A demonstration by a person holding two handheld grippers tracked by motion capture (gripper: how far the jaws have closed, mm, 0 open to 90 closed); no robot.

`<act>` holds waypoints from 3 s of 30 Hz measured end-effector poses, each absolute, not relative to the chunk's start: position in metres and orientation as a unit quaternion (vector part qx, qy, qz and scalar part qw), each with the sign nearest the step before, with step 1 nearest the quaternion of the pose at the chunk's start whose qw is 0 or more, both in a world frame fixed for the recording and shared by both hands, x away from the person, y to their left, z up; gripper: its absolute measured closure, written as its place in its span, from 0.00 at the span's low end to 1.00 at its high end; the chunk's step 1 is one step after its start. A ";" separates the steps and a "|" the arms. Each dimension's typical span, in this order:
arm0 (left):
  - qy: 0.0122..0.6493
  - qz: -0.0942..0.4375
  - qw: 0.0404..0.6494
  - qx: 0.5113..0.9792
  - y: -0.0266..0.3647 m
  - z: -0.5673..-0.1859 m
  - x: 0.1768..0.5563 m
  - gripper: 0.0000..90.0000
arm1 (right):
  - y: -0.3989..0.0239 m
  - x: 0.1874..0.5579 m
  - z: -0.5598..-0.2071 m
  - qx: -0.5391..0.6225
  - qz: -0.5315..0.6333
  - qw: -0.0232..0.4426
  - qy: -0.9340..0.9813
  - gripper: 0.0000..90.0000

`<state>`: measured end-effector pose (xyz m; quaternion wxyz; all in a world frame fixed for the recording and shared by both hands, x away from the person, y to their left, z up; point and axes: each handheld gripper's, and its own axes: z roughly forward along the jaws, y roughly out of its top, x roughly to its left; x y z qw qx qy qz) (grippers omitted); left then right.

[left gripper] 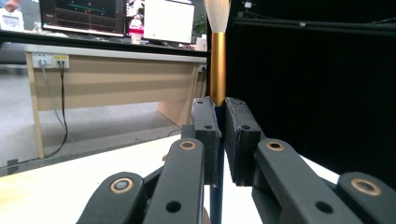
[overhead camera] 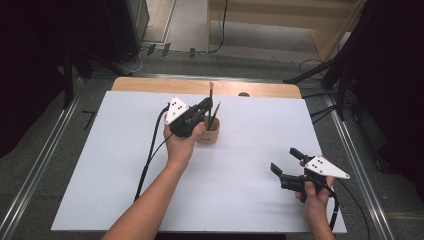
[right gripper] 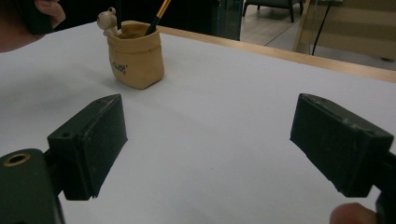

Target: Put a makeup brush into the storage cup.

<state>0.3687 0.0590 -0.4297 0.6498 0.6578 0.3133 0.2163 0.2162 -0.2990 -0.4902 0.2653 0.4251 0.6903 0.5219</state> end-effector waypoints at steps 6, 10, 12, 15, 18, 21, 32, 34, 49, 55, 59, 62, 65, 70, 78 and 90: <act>0.312 0.226 0.640 0.665 0.054 -0.435 0.370 0.95 | -0.299 0.216 -0.490 0.425 0.522 0.264 0.691 0.12; 0.314 0.232 0.632 0.669 0.052 -0.438 0.370 0.95 | -0.299 0.216 -0.490 0.426 0.522 0.264 0.690 0.12; 0.314 0.233 0.630 0.671 0.051 -0.439 0.370 0.95 | -0.300 0.216 -0.490 0.425 0.522 0.265 0.690 0.12; 0.316 0.232 0.629 0.671 0.049 -0.442 0.370 0.95 | -0.300 0.215 -0.490 0.426 0.522 0.265 0.690 0.12; 0.319 0.231 0.624 0.675 0.048 -0.445 0.369 0.95 | -0.301 0.215 -0.490 0.426 0.522 0.265 0.690 0.12; 0.320 0.232 0.619 0.679 0.048 -0.447 0.368 0.95 | -0.301 0.215 -0.491 0.427 0.523 0.265 0.689 0.12; 0.324 0.229 0.609 0.687 0.050 -0.448 0.369 0.93 | -0.301 0.216 -0.491 0.426 0.522 0.266 0.690 0.12; 0.324 0.228 0.608 0.688 0.050 -0.447 0.368 0.87 | -0.301 0.216 -0.491 0.426 0.522 0.266 0.689 0.12; 0.329 0.172 0.608 0.702 0.065 -0.438 0.363 0.00 | -0.303 0.216 -0.493 0.432 0.521 0.262 0.688 0.12; 0.332 0.169 0.604 0.705 0.077 -0.435 0.360 0.00 | -0.302 0.217 -0.492 0.432 0.521 0.263 0.687 0.12; 0.329 0.168 0.606 0.704 0.085 -0.434 0.356 0.00 | -0.302 0.217 -0.492 0.431 0.521 0.263 0.688 0.12; 0.328 0.171 0.608 0.703 0.090 -0.433 0.353 0.00 | -0.301 0.217 -0.492 0.432 0.522 0.262 0.687 0.12; 0.327 0.170 0.606 0.705 0.095 -0.432 0.351 0.00 | -0.301 0.217 -0.492 0.432 0.521 0.264 0.687 0.12; 0.327 0.174 0.603 0.707 0.103 -0.432 0.345 0.00 | -0.301 0.217 -0.492 0.432 0.521 0.263 0.688 0.12; 0.330 0.177 0.603 0.704 0.119 -0.430 0.336 0.00 | -0.301 0.217 -0.492 0.432 0.521 0.263 0.687 0.12; 0.343 0.185 0.597 0.701 0.149 -0.436 0.320 0.00 | -0.299 0.218 -0.492 0.431 0.519 0.264 0.689 0.12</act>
